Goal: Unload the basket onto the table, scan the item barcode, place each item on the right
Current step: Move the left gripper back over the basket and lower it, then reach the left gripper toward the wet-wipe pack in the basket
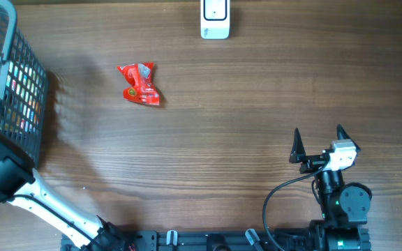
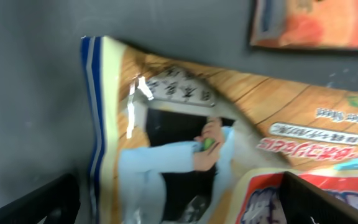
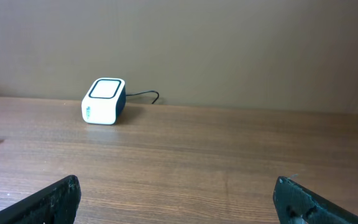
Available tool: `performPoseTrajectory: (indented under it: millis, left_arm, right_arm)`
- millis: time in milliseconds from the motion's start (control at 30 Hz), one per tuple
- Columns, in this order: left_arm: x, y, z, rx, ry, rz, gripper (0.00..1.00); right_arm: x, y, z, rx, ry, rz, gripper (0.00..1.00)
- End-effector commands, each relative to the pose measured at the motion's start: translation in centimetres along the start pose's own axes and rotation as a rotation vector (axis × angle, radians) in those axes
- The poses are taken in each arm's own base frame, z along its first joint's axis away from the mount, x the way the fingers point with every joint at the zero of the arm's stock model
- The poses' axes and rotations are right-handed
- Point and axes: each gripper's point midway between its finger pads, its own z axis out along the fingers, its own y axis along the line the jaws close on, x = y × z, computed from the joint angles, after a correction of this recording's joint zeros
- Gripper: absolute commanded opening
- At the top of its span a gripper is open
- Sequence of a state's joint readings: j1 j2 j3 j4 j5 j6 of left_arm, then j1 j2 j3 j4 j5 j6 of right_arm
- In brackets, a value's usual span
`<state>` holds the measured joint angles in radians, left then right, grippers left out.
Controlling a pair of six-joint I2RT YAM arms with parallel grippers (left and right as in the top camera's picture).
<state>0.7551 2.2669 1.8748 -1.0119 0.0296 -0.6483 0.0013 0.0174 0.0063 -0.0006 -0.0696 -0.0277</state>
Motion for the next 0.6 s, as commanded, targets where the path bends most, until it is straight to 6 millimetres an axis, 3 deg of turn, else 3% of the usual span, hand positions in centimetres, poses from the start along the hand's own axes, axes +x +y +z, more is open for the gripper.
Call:
performPoseTrajectory:
  millis: [0, 33, 167, 333, 567]
  left_arm:
    - [1.7, -0.6, 2.8, 0.042, 0.106, 0.006, 0.95]
    - [2.0, -0.8, 3.1, 0.052, 0.122, 0.005, 0.88]
    - [2.3, -0.6, 3.9, 0.048, 0.142, 0.003, 0.42]
    - [2.1, -0.4, 3.9, 0.048, 0.140, -0.003, 0.04]
    - [1.7, -0.1, 3.6, 0.049, 0.133, -0.013, 0.04]
  right_arm:
    - [-0.2, -0.1, 0.0, 0.010, -0.008, 0.007, 1.00]
    - [-0.2, -0.1, 0.0, 0.010, -0.008, 0.007, 1.00]
    - [-0.2, -0.1, 0.0, 0.010, -0.008, 0.008, 1.00]
    - [-0.2, -0.1, 0.0, 0.010, -0.008, 0.007, 1.00]
    - [-0.1, -0.1, 0.0, 0.010, -0.007, 0.008, 1.00]
